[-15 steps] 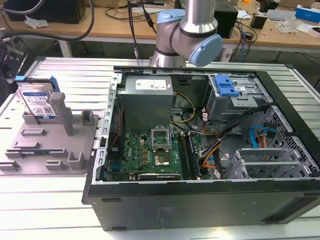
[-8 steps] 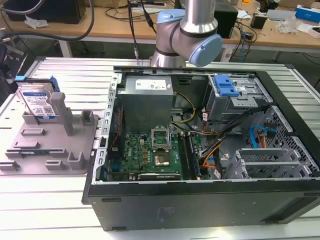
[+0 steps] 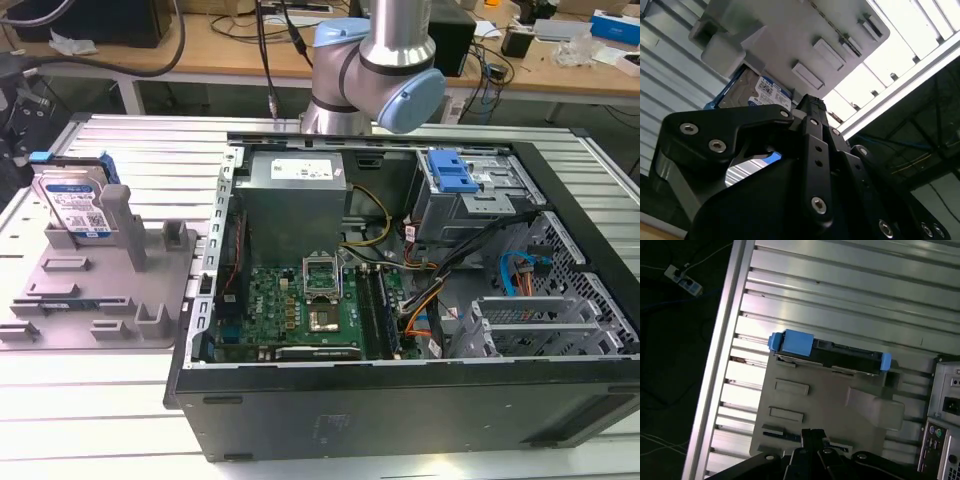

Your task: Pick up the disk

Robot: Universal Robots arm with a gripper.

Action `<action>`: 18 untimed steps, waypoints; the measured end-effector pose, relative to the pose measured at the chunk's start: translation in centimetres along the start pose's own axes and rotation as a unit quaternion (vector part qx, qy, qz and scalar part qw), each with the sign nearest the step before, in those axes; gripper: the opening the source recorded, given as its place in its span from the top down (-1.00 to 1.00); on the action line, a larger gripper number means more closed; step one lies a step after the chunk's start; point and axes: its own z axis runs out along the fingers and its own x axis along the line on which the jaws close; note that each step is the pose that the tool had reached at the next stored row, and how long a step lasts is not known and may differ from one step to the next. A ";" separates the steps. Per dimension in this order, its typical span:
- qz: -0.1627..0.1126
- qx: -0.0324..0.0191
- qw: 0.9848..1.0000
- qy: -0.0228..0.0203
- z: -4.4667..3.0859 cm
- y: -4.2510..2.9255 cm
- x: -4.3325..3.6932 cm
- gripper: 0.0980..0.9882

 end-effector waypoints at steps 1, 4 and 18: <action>-0.014 0.000 1.000 0.001 0.02 0.00 0.00 0.98; -0.043 0.000 0.999 0.002 0.06 0.00 0.00 0.98; -0.214 0.000 0.977 0.007 0.27 -0.01 0.00 0.98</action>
